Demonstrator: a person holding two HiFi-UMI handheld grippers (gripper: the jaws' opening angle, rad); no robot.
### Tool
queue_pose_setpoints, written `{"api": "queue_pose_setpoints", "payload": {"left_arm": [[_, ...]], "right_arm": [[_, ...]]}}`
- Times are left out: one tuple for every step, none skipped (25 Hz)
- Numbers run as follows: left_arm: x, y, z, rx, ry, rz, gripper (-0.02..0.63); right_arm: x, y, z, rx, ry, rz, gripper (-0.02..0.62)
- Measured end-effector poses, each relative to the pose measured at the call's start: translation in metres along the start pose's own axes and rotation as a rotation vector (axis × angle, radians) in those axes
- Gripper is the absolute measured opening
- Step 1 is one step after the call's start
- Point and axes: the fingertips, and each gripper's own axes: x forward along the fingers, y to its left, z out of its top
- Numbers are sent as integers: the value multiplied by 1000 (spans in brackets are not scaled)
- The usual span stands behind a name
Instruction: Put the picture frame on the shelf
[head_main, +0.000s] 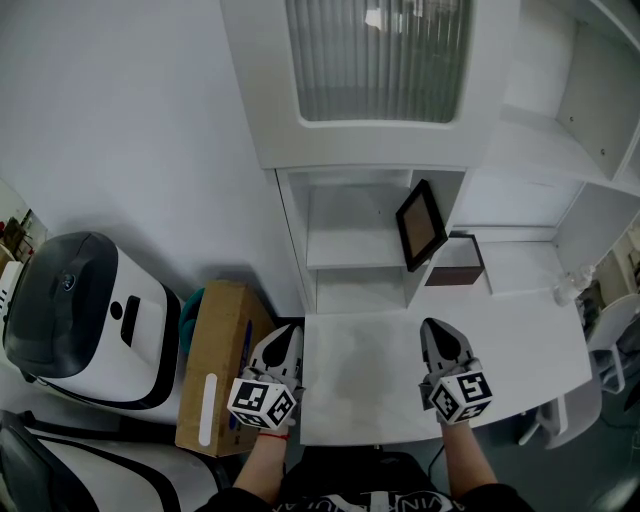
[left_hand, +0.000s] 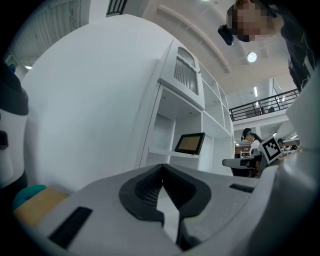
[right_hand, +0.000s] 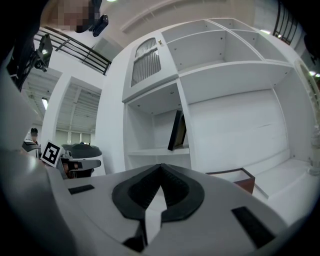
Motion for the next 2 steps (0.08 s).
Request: {"api": "queue_pose_setpoints", "payload": {"left_arm": [[0,1,0,-1,1,1,7],[1,1,0,-2,1,2,6]], "right_arm": [[0,-1,-1,2,2,-1,3],[1,-2,-2,4,5,-2,3]]}}
